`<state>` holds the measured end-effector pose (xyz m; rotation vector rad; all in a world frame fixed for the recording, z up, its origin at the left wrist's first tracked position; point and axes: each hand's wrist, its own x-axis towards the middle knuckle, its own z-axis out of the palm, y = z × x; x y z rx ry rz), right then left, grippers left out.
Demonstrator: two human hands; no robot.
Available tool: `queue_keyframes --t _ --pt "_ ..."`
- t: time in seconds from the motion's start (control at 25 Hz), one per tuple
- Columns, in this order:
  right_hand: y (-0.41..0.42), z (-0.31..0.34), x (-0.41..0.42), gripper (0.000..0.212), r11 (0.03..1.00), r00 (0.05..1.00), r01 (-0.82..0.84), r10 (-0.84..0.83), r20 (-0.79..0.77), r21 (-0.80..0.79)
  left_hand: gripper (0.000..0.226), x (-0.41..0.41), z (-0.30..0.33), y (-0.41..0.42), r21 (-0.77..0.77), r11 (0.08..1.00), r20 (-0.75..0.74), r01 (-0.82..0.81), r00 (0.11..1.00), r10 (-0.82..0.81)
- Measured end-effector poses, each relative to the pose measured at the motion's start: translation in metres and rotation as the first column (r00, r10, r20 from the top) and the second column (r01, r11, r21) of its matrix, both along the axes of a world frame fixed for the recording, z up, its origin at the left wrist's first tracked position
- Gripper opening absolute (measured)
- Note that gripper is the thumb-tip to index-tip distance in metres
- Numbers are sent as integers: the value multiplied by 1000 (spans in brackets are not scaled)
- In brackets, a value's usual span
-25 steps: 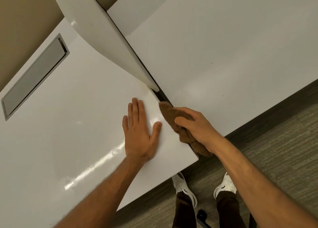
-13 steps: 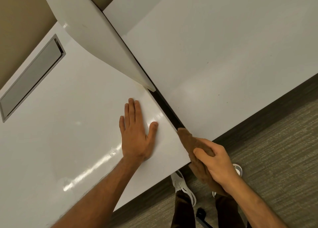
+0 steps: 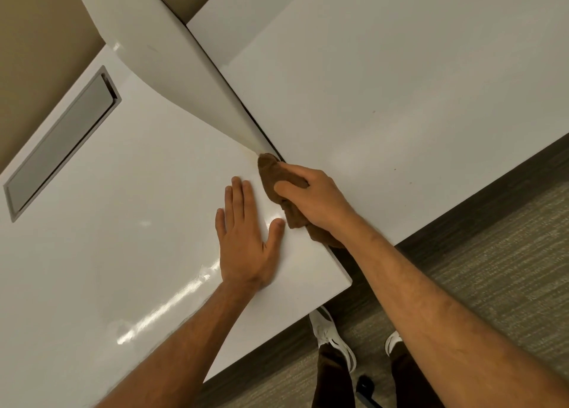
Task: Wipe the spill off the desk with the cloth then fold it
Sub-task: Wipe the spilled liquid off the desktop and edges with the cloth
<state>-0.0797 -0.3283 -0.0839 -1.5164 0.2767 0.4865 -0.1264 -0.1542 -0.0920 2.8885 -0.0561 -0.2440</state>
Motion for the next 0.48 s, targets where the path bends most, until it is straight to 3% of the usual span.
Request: queue_keyframes --t 0.32,0.4,0.48 --pt "-38 3 -99 40 999 1000 7 -9 -21 -53 86 -2 4 1 -7 1000 -35 15 999 -15" --pt "-39 9 -122 44 972 999 2 11 53 -233 85 -2 4 3 -18 1000 -33 15 999 -15" --pt "-32 16 -140 53 850 985 -49 128 116 -524 84 -2 3 2 -19 1000 -28 22 999 -22"
